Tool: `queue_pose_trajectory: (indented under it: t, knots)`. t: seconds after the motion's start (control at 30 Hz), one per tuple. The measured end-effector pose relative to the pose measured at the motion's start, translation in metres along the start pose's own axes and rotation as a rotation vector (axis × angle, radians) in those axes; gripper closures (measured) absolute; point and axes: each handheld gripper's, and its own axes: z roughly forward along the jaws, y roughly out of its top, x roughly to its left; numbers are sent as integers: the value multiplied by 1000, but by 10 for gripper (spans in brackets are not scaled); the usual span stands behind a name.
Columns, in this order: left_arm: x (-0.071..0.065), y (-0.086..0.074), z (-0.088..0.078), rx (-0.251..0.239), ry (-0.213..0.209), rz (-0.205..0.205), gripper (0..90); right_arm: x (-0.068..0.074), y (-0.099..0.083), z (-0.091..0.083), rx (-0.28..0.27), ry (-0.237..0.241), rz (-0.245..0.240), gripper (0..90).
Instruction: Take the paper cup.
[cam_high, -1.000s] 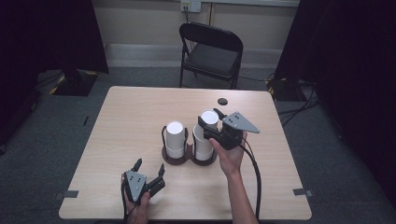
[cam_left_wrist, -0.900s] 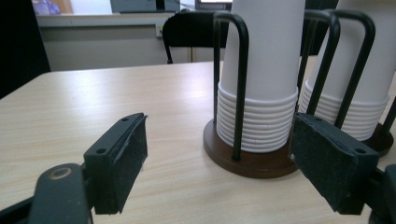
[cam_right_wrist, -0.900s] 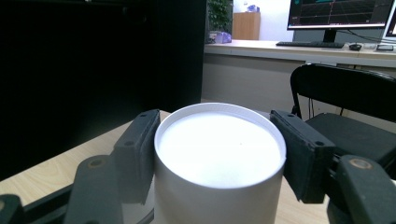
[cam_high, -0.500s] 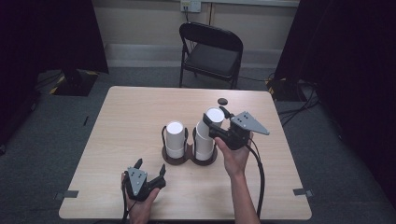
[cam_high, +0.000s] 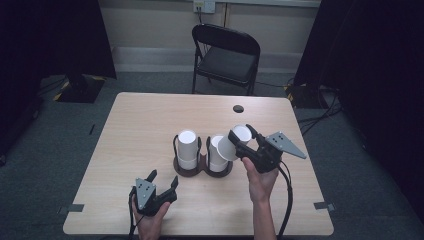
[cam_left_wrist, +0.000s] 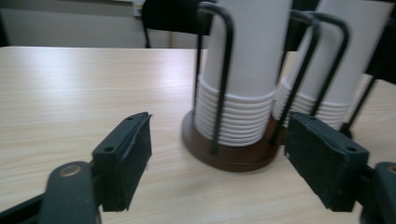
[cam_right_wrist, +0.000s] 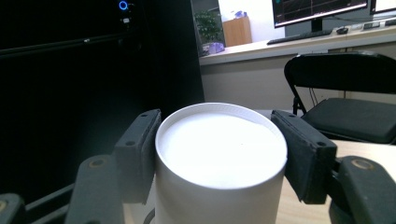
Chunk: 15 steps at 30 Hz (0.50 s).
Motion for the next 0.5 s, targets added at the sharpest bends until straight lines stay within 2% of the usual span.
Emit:
queue_pose_trajectory:
  t: [0.07, 0.13, 0.17, 0.3, 0.37, 0.5]
  knots:
    - [-6, 5, 0, -6, -33, 10, 227, 3, -8, -7, 27, 9, 7, 351]
    - [-9, 6, 0, -11, -40, 16, 220, 4, -10, -8, 31, 6, 10, 351]
    - [-14, 9, 1, -19, -68, 31, 236, 5, -16, -14, 34, 19, 34, 351]
    - [-18, 12, 2, -33, -94, 13, 262, 6, -19, -22, 28, 27, 58, 351]
    - [-20, 15, 3, -47, -140, -5, 269, 7, -20, -30, 22, 43, 81, 351]
    - [-26, 20, 3, -71, -180, 5, 278, 6, -23, -35, 21, 62, 117, 351]
